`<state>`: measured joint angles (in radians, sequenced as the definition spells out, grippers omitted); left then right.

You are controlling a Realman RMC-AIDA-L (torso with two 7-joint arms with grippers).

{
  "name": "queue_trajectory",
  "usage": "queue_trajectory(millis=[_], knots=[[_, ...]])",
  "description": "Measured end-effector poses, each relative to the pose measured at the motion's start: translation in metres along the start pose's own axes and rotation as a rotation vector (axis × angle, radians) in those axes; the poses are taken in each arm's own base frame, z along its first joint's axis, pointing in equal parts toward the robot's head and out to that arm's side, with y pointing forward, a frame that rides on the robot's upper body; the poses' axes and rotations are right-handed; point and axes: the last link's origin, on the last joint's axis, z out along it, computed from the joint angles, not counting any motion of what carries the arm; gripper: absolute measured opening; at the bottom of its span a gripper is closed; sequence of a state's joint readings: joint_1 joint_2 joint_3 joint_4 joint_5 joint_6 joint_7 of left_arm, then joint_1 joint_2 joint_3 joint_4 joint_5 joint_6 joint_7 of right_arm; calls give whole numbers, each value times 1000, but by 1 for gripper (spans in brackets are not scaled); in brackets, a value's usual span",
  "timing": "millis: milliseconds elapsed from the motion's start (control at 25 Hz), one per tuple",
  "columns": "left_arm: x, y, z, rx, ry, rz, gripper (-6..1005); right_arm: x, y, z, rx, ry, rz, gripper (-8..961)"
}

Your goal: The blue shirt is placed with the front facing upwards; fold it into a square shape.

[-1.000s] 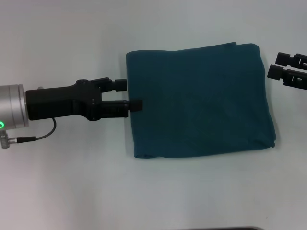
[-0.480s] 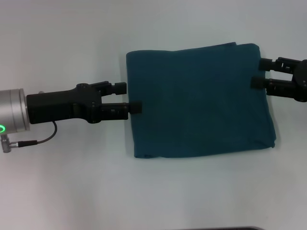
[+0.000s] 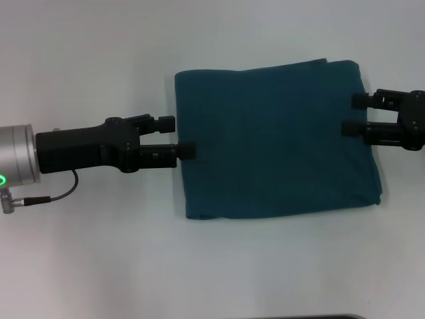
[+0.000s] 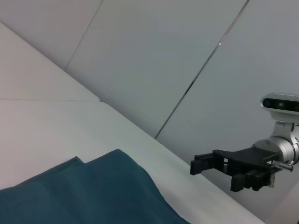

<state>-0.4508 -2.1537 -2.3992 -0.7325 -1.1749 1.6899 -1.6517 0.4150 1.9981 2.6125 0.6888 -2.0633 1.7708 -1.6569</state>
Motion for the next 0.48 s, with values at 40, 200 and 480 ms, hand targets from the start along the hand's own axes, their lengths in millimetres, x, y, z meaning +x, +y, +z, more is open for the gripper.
queue_trajectory(millis=[40,200,480], knots=[[0,0,0,-1,0,-1,925,0,0,0,0,1,2,792],[-1,0,0,-4,0,-9,925,0,-1,-1,3,2,10,808],[-3,0,0,-6,-2,-18,926,1,-1,-3,8,3,15,927]])
